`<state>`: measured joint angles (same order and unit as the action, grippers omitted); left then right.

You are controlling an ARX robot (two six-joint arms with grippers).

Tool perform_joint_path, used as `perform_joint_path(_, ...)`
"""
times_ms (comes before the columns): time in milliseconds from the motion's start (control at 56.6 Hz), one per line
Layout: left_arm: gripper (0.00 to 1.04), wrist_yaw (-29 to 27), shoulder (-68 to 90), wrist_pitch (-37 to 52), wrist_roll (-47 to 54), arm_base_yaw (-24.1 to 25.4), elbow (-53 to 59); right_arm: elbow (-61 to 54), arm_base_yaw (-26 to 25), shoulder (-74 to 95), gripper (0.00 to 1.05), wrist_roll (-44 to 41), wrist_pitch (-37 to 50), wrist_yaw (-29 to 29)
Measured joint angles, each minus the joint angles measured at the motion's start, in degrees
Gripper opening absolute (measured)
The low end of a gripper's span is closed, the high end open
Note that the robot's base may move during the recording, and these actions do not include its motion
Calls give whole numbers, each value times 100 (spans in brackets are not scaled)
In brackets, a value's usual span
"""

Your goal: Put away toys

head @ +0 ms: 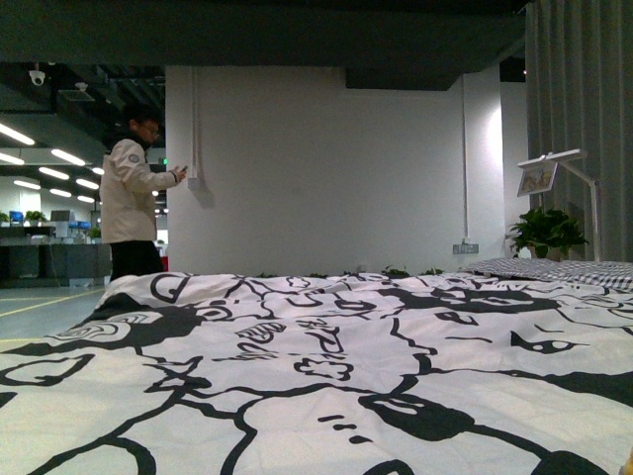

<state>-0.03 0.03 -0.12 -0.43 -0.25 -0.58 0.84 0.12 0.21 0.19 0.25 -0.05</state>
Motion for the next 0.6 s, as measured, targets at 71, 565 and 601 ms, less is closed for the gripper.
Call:
perform_joint_path(71, 98, 0, 0, 0, 0, 0, 0, 0, 0, 0, 9, 0, 0, 0)
perform_joint_path(565, 98, -15, -4, 0, 0, 4, 0, -2, 0, 9, 9, 0, -37, -26)
perform_joint_path(601, 98, -11, 2, -7, -2, 4, 0, -2, 0, 13, 9, 0, -46, -20)
